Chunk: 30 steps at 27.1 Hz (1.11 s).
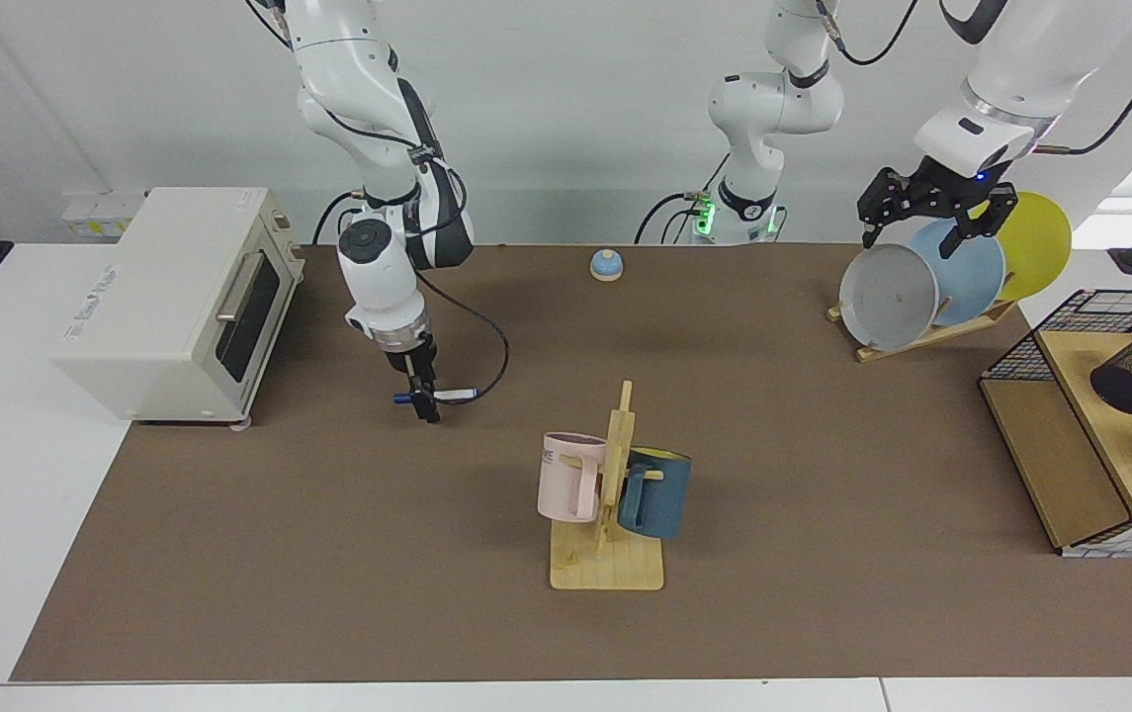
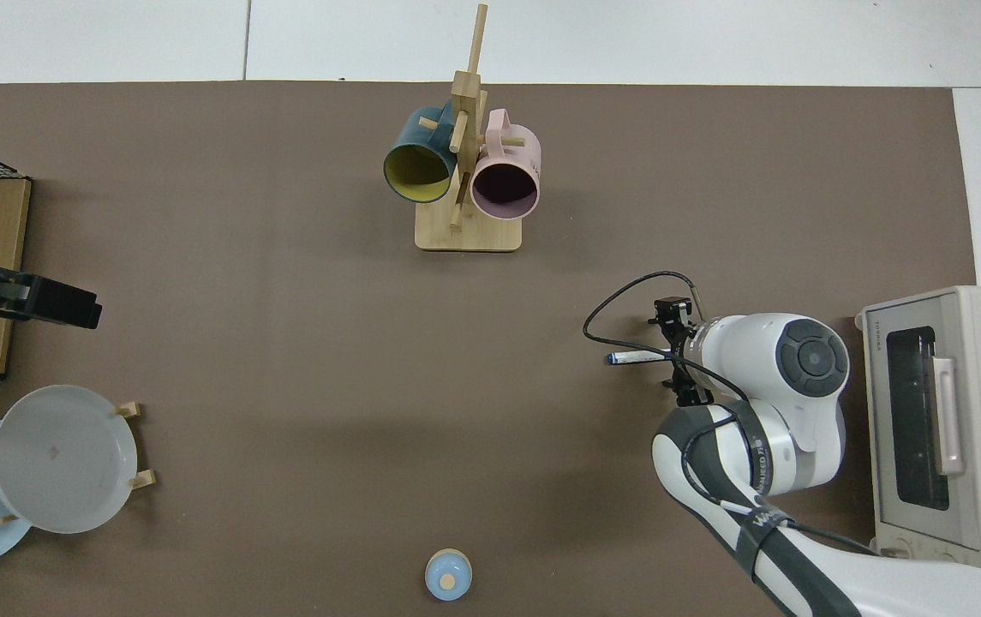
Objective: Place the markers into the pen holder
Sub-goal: 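Lower the right gripper onto the marker and close it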
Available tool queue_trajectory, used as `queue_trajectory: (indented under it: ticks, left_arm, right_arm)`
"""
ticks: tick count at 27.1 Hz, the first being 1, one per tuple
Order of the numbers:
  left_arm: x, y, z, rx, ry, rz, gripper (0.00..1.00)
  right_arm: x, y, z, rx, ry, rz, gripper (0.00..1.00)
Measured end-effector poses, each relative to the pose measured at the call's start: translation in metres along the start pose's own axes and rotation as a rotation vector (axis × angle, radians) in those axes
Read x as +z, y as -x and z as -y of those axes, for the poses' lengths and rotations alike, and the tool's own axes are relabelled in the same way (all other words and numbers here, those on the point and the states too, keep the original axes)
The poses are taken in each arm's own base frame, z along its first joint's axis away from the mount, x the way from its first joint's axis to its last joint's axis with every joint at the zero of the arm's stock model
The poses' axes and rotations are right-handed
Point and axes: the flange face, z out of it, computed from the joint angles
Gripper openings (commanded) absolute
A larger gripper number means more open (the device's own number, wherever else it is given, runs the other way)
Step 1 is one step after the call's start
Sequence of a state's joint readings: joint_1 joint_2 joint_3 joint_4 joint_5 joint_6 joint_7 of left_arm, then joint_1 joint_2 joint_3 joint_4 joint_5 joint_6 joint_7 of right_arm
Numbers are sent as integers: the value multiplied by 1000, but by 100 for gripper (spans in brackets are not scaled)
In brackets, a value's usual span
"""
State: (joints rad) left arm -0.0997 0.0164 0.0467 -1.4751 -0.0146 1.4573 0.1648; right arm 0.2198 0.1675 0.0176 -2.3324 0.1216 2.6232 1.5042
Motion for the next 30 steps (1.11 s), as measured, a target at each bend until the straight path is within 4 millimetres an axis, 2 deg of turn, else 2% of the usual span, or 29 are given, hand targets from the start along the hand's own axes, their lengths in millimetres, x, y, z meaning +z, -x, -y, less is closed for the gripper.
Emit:
queue_trajectory:
  ticks: [3, 8, 13, 16, 18, 30]
  left_arm:
    - [0, 0, 0, 0, 0, 0, 100]
    - [0, 0, -1, 1, 0, 0, 100]
    - [0, 0, -1, 1, 0, 1, 100]
    - [0, 0, -1, 1, 0, 1, 100]
    - [0, 0, -1, 1, 0, 1, 100]
    - [0, -1, -5, 8, 1, 1, 100]
  right_arm:
    - [0, 0, 0, 0, 0, 0, 81]
    - [0, 0, 0, 9, -1, 0, 46]
    - [-2, 0, 1, 19, -6, 0, 15]
    - [-5, 0, 2, 23, -15, 1, 3]
    - [-6, 0, 3, 43, -18, 2, 0]
    - [-10, 0, 4, 133, -28, 3, 0]
